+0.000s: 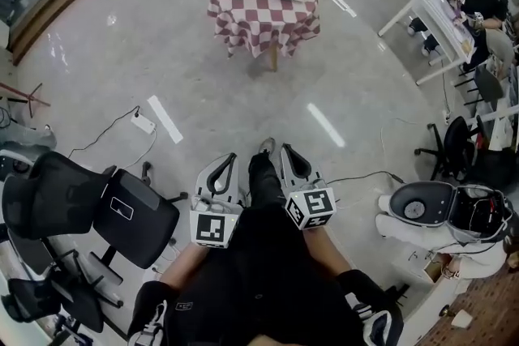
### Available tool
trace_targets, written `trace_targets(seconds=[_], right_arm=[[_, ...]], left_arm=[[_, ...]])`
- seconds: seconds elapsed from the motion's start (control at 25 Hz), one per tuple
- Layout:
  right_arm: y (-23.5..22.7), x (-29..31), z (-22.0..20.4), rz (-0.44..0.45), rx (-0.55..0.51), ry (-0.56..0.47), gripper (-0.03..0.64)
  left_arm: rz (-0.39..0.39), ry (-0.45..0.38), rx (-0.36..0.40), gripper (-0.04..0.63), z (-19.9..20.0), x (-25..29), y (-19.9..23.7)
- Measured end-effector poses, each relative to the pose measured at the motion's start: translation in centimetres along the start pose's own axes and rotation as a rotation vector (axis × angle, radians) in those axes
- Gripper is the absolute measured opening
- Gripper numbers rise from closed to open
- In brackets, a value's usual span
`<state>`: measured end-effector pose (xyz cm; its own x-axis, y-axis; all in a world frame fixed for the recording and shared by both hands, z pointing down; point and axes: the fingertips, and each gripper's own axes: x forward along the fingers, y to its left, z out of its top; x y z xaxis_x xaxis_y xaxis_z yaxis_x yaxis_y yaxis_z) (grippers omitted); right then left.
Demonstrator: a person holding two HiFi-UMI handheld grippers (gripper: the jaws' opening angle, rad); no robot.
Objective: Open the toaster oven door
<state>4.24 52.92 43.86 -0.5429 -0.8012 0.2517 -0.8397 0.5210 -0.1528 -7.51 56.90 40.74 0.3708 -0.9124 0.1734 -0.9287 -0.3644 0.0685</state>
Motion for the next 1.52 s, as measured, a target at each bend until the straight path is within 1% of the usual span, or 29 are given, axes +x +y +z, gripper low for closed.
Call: trace_targets(seconds=[0.16,0.32,0.52,0.6,0.76,0.84,1.0,1.16,1.32,1.48,1.52], right_arm=[[-1.1,3.5,0.4,0.018,0.001,0.007,0.025],[-2.8,7.2,1.5,0.033,0.007,0.003,0.025],[-7.0,12.2,3.2,0.023,-0.015,-0.002,0.025],[-8.8,14.3,3.9,0.024,-0.005,0.005,0.025],[-12.3,18.2,5.6,0.037,-0.013,0.024,0.025],[-14.0,20.2,6.4,0.039,-0.020,0.028,0.025],[-16.6,23.5,8.1,0.041,-0.029,0.024,0.025],[-18.1,25.4,9.0,0.041,-0.024,0.031,0.025],[-19.5,27.5,9.2,0.029,-0.013,0.052,0.025],[-20.7,30.2,9.5,0.013,-0.006,0.068,0.025],[-21.1,31.0,9.7,0.005,-0.007,0.070,0.025]], left_arm=[[0.025,0.008,0.000,0.009,-0.3,2.7,1.9],[0.028,0.018,0.002,0.009,0.3,6.2,3.4],[0.033,0.037,0.013,0.009,1.4,12.2,5.2],[0.037,0.041,0.020,0.009,2.0,15.0,6.0],[0.033,0.018,0.047,0.009,4.4,20.0,7.2],[0.041,0.029,0.038,0.009,5.0,22.3,7.8],[0.052,0.062,0.016,0.009,4.9,26.2,9.0],[0.064,0.040,0.013,0.009,5.7,28.9,10.4],[0.071,0.057,0.009,0.009,6.4,31.4,12.0],[0.060,0.044,0.003,0.009,6.8,34.5,14.2],[0.057,0.030,-0.001,0.009,7.0,35.6,14.9]])
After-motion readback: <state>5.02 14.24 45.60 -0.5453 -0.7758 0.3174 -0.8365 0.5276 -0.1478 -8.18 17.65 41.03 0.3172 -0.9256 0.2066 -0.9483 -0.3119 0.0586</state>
